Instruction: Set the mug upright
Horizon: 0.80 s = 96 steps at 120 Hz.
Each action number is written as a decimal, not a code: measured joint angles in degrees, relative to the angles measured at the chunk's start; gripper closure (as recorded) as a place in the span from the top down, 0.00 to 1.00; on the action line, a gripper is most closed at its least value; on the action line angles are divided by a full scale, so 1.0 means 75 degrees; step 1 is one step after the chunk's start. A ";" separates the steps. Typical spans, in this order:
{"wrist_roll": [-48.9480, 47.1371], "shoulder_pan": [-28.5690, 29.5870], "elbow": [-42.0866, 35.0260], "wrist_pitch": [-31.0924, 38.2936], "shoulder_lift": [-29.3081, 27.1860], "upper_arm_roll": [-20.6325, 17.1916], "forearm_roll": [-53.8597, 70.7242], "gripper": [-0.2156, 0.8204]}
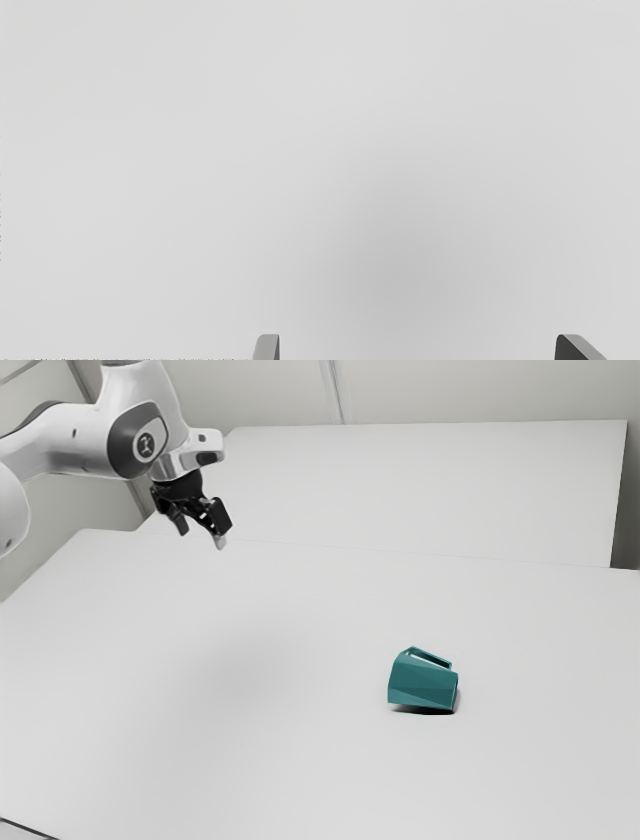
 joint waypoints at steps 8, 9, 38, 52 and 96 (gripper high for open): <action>-0.0064 0.0069 -0.0044 0.0025 -0.0014 -0.0006 -0.0008 0.79; -0.0072 0.0074 -0.0056 0.0029 -0.0020 -0.0007 -0.0014 0.79; -0.0236 -0.0223 -0.0771 0.0349 -0.0134 0.0040 -0.1365 0.79; -0.0277 -0.0416 -0.1133 0.0539 -0.0035 0.0050 -0.2287 0.79; 0.0030 -0.0809 -0.1421 0.0965 0.1159 -0.0023 -0.5077 0.79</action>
